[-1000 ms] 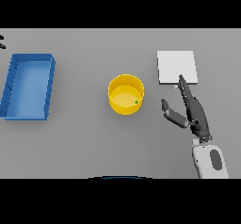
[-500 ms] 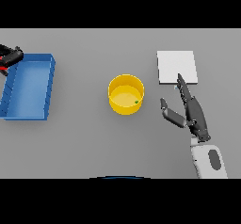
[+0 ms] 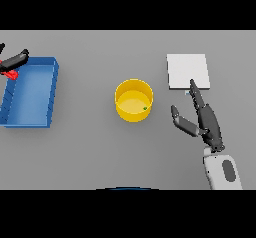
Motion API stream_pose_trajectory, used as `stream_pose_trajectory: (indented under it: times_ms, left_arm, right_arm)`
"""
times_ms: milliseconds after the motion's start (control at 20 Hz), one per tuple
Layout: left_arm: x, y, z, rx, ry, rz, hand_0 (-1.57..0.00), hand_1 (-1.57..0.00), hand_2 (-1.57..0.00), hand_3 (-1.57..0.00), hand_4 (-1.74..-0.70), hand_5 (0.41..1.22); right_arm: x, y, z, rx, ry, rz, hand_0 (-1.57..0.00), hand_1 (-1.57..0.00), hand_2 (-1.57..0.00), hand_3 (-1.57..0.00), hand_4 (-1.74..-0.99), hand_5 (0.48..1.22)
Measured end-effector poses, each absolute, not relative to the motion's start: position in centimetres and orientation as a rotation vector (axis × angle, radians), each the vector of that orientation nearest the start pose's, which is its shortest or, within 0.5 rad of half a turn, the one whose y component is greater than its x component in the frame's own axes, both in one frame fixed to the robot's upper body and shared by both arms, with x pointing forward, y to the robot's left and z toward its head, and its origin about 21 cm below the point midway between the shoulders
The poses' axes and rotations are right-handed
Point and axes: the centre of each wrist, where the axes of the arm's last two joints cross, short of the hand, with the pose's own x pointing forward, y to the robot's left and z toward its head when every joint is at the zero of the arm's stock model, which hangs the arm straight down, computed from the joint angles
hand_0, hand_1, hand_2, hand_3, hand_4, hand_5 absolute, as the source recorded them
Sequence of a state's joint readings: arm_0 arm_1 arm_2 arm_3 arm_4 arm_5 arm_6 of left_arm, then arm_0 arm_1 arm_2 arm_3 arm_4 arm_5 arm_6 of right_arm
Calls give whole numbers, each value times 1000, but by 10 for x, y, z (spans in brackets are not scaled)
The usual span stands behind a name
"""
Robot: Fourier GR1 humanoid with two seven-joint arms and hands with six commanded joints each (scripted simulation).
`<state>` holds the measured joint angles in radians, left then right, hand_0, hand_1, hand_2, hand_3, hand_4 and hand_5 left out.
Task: Pick up the red beaker and tilt it to pour out 1 green nut into yellow bowl. Pick up the yellow bowl and place it on the metallic measuring scale.
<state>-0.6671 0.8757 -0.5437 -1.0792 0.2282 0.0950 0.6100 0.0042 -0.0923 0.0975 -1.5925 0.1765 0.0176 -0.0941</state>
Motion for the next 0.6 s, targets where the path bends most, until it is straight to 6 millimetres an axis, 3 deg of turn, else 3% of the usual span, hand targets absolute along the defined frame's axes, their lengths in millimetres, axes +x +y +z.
stream_pose_trajectory:
  times_ms: [250, 350, 450, 600]
  left_arm:
    - [374, 341, 125, 769, -962, -526, -42, -36, -32, -19, -728, 664]
    - [373, 338, 123, 765, -980, -519, -27, -22, -20, -12, -718, 675]
    - [373, 338, 123, 760, -1001, -510, -17, -14, -12, -7, -720, 685]
    - [375, 333, 126, 749, -1034, -502, -8, -7, -6, -3, -732, 707]
  right_arm:
    - [255, -220, 13, -115, -1653, 323, 1, 1, 1, 1, -1281, 688]
    - [258, -219, 17, -223, -1634, 399, 1, 1, 1, 1, -1222, 662]
    - [265, -216, 29, -212, -1666, 502, -13, 1, 1, 1, -1167, 672]
    - [282, -215, 42, -134, -1717, 709, -6, 1, 1, 1, -1231, 677]
